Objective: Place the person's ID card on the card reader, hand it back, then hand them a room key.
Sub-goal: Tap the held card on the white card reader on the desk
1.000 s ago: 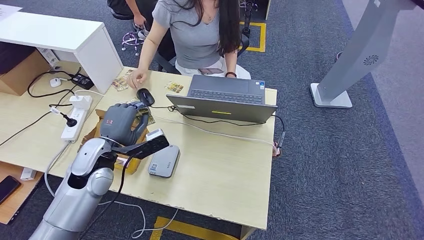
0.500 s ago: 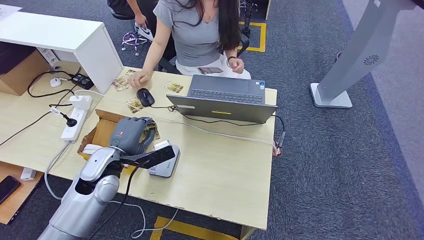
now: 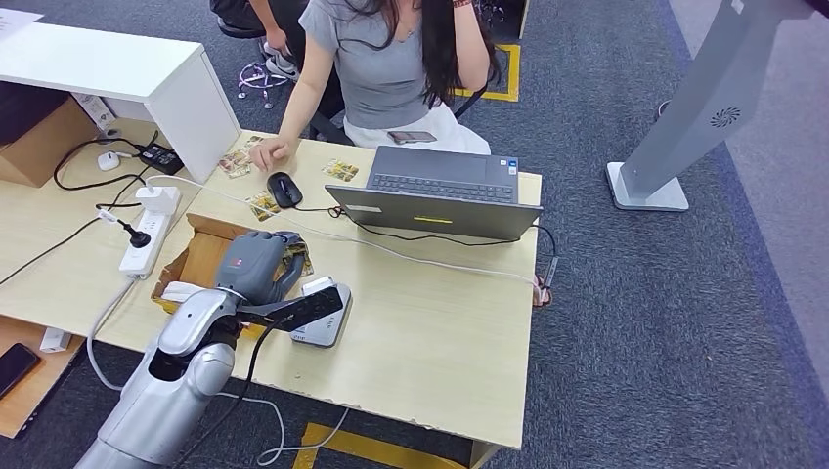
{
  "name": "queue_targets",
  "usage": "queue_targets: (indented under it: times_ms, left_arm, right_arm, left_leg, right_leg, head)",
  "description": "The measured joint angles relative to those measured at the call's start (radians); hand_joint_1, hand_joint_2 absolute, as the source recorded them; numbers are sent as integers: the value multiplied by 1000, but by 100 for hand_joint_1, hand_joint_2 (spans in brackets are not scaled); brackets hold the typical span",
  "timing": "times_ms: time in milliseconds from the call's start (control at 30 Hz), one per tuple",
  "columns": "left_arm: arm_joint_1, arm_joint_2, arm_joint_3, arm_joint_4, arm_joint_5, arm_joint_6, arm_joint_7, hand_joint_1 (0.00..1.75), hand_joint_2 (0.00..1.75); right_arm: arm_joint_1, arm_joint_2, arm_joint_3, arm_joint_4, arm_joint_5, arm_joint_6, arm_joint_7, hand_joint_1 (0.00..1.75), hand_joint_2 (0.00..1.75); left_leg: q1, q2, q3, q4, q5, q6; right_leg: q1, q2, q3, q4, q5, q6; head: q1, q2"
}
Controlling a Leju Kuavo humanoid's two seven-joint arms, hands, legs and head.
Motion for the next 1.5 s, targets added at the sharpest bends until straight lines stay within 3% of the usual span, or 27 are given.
queue_targets:
  times_ms: [1500]
  left_arm:
    - [0,0,0,3,0,0,0,175,175]
  right_arm:
    - [0,0,0,-2,0,0,0,0,0]
  left_leg:
    - [0,0,0,0,0,0]
  right_leg:
    - [0,0,0,0,0,0]
  head:
    - [0,0]
